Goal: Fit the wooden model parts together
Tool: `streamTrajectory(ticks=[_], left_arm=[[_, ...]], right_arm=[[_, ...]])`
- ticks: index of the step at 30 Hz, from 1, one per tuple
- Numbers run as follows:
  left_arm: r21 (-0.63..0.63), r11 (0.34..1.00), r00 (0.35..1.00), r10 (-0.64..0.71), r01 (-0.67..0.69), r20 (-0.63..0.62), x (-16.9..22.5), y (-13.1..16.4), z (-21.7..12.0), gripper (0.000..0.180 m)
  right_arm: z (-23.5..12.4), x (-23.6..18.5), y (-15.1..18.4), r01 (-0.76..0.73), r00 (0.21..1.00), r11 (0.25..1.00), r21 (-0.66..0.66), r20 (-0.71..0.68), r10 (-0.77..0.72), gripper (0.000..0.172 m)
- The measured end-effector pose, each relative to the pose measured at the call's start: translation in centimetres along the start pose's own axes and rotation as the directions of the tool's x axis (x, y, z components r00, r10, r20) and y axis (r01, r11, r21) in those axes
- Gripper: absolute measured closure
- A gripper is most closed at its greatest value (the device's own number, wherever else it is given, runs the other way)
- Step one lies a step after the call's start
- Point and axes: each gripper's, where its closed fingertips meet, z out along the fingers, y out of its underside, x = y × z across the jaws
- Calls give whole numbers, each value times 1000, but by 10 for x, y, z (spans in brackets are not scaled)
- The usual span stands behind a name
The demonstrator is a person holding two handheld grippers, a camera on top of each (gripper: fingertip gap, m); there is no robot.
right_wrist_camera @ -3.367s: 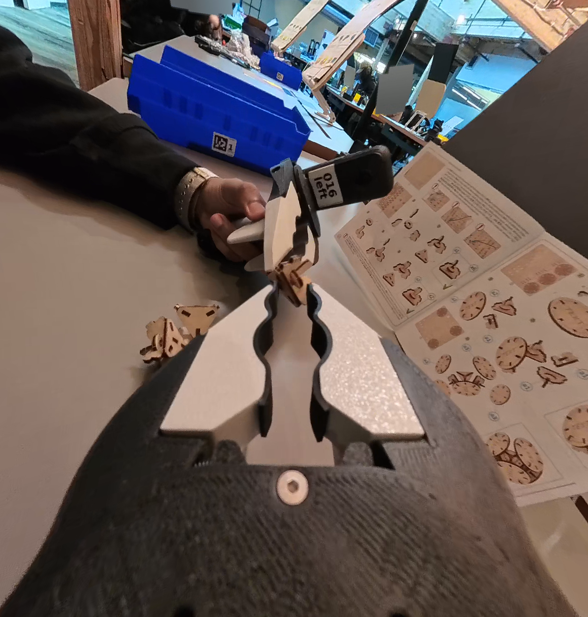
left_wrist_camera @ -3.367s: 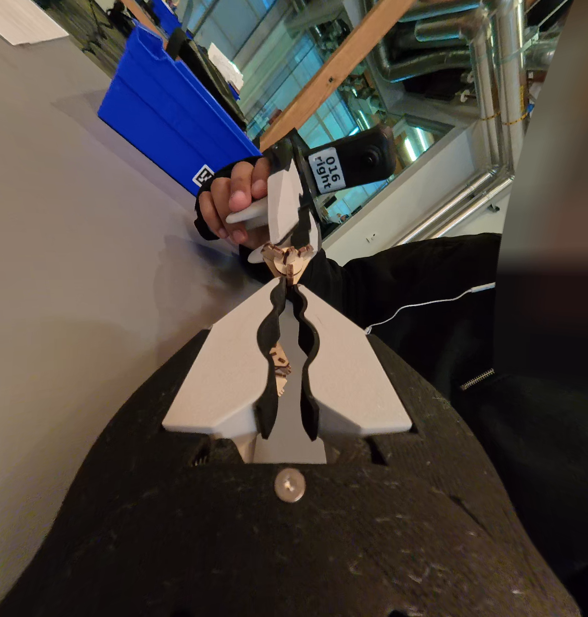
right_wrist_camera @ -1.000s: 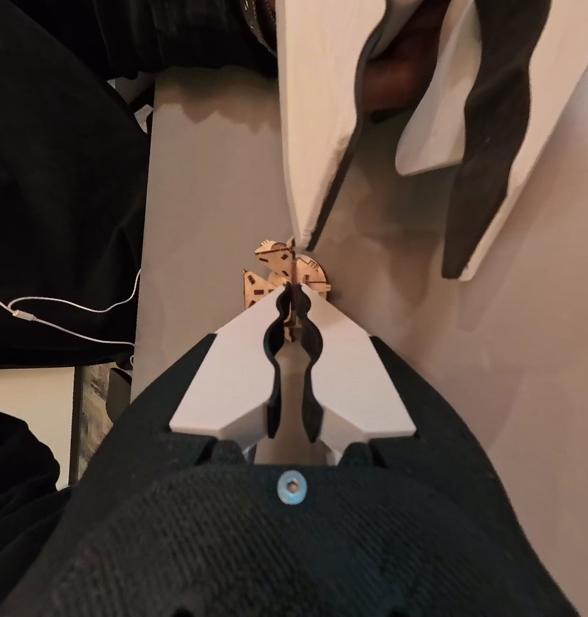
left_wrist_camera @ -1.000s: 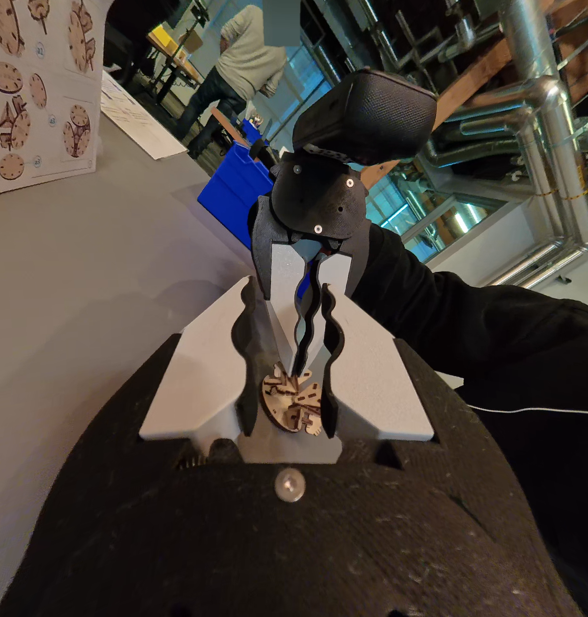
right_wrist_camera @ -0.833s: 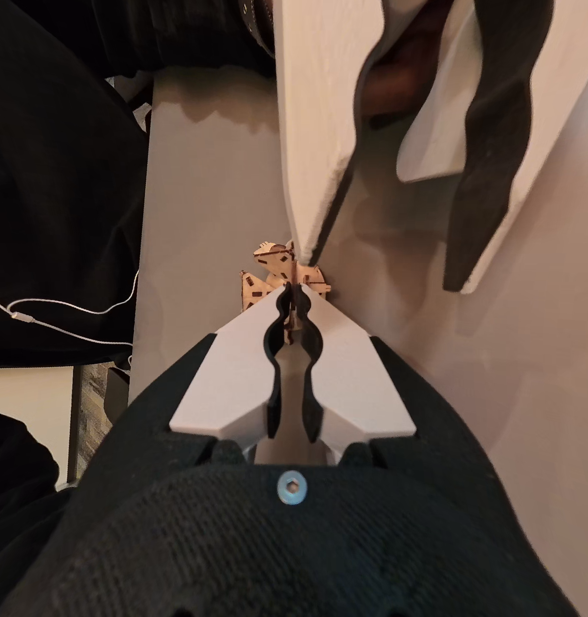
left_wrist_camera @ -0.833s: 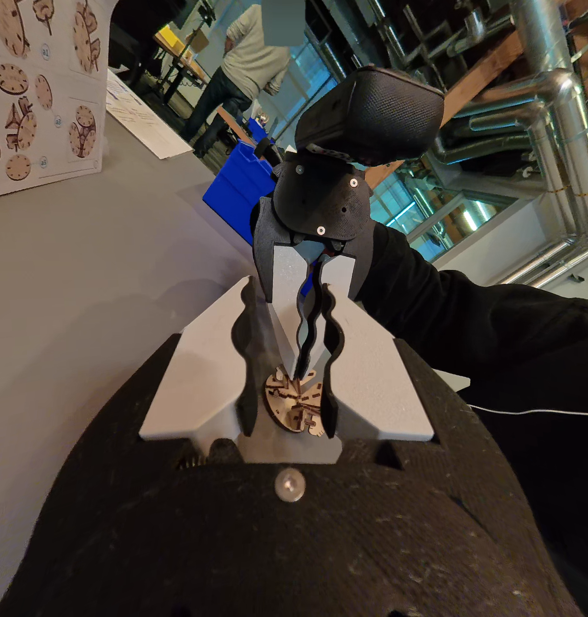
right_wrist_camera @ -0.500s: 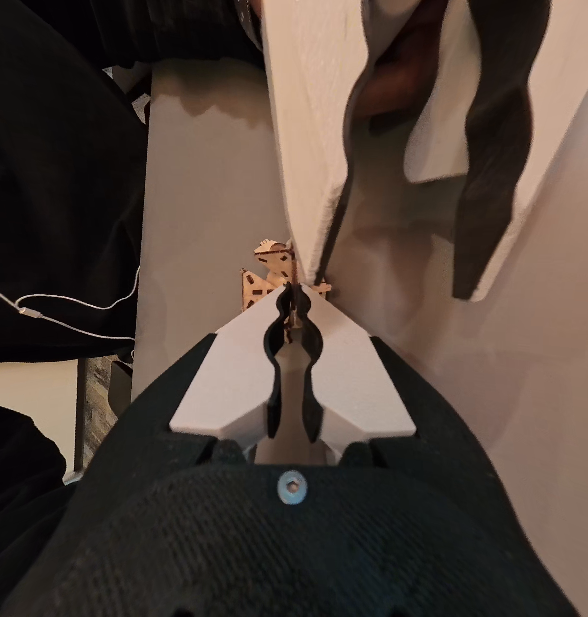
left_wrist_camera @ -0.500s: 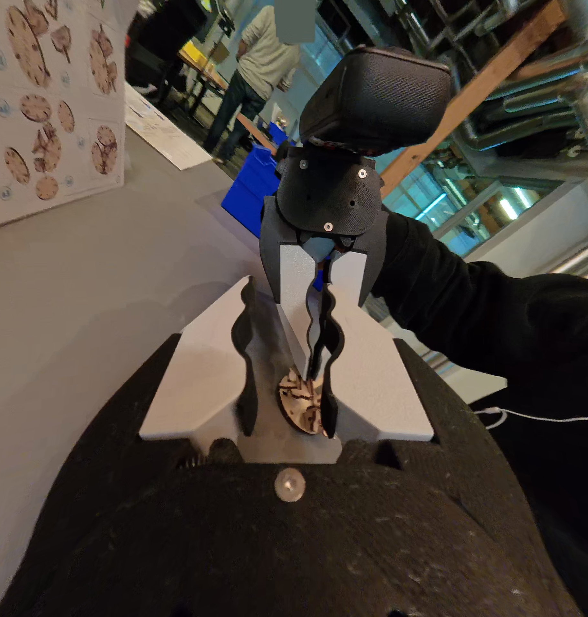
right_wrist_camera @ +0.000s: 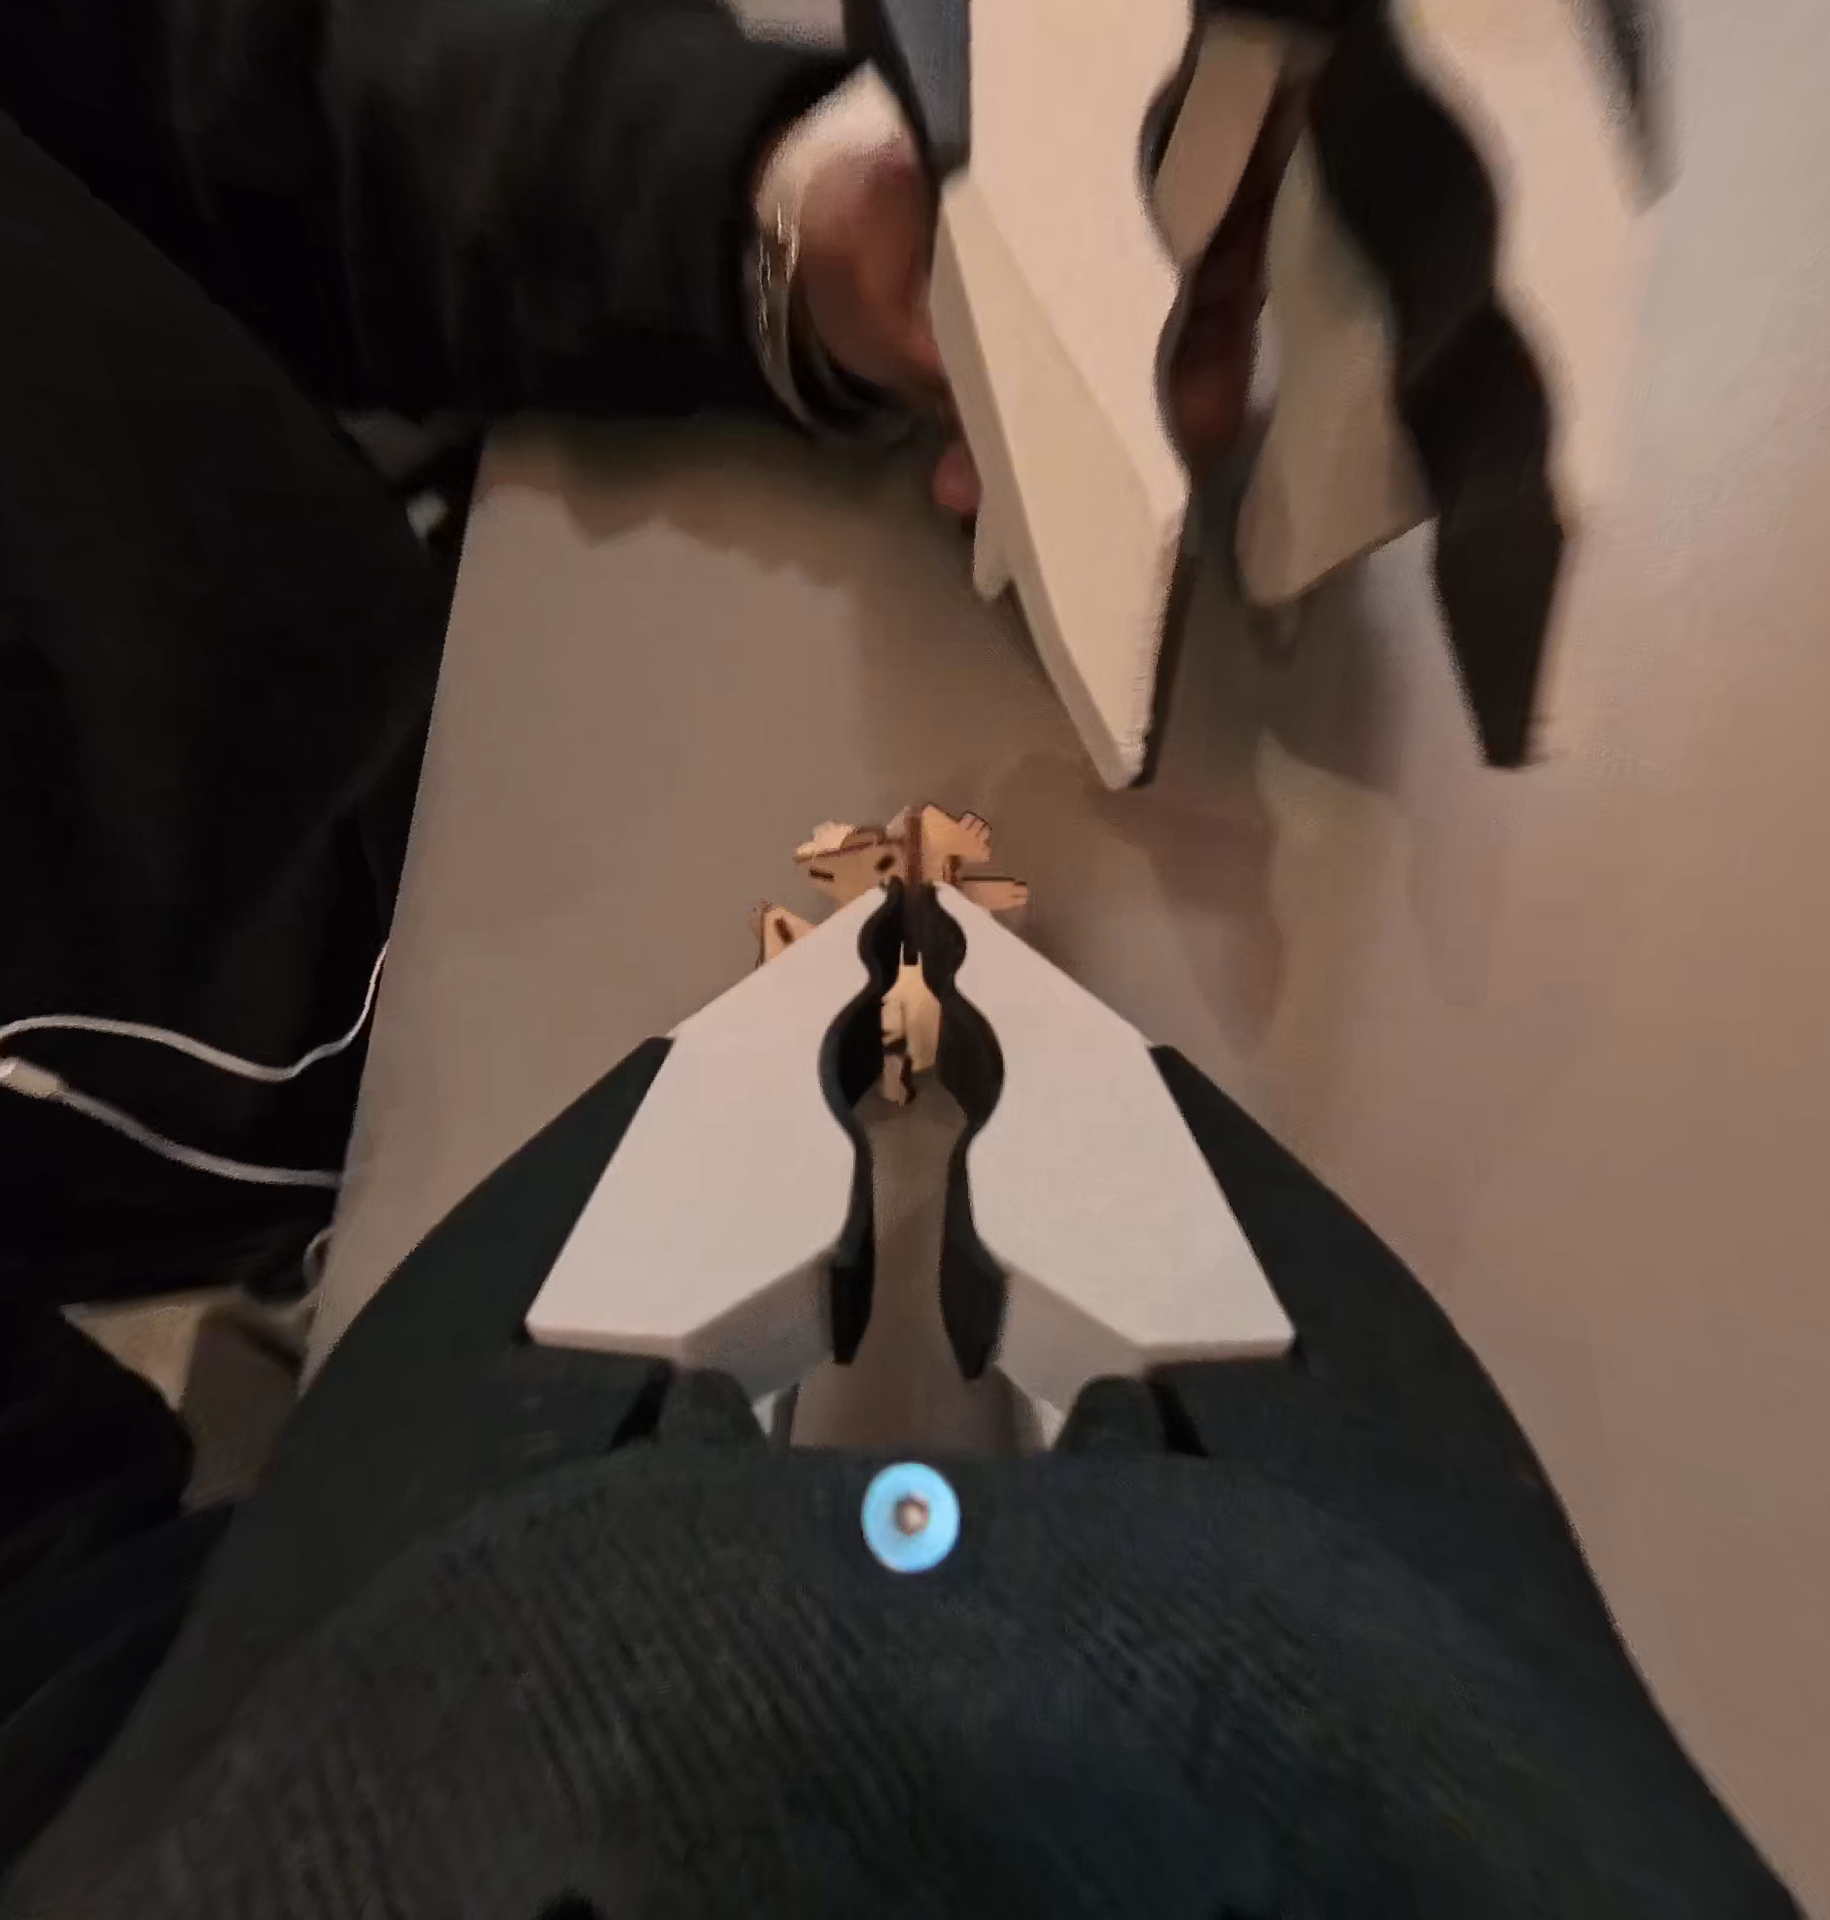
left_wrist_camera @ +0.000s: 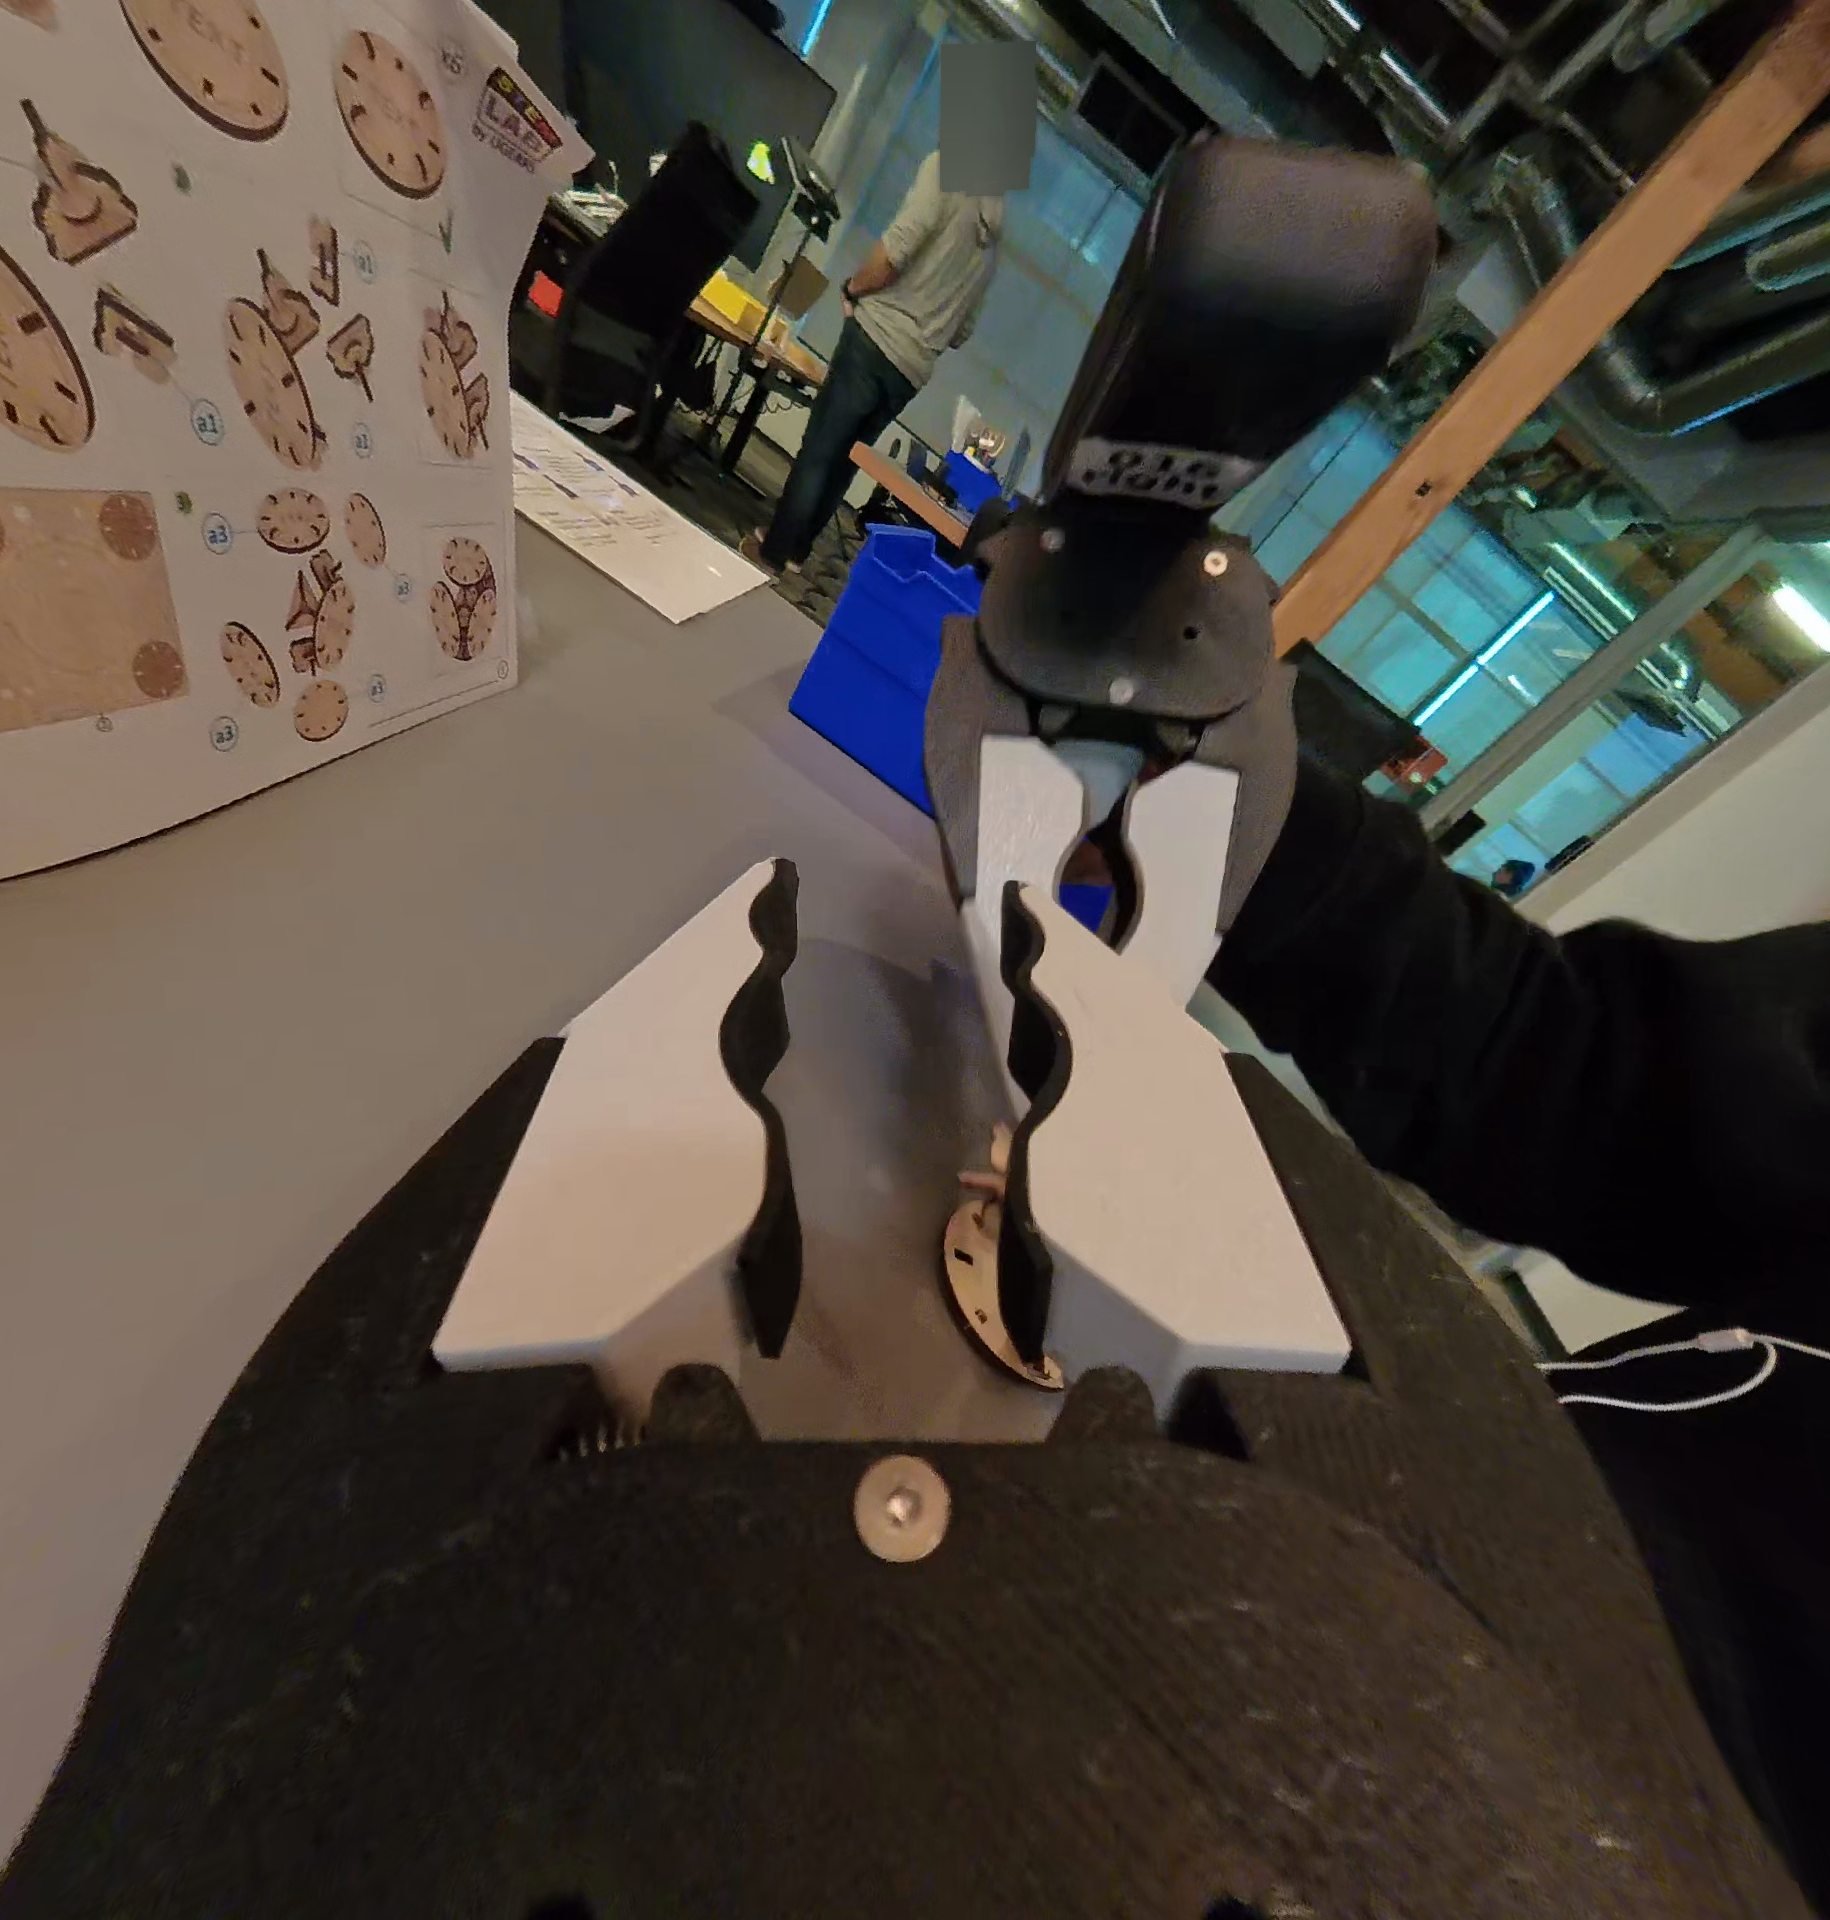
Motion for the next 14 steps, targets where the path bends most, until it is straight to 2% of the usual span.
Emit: streamTrajectory(ticks=[3,5,7,10,14], left_arm=[[-6,1000,1000,4,-4,-2,1,1,1,144],[-3,1000,1000,4,-4,-3,1,1,0,144],[-1,1000,1000,2,-2,-4,1,0,0,144],[-1,1000,1000,1,-1,-6,1,0,0,144],[2,1000,1000,-3,3,-8,0,0,0,144]], right_arm=[[-26,2,-20,70,992,962,263,-119,-40,172],[-45,2,-27,135,978,891,435,-204,-48,171],[-55,0,-25,167,967,824,542,-254,-28,172],[-45,-4,-10,136,970,845,517,-243,-7,172],[-34,-5,-11,152,972,850,505,-234,-35,172]])
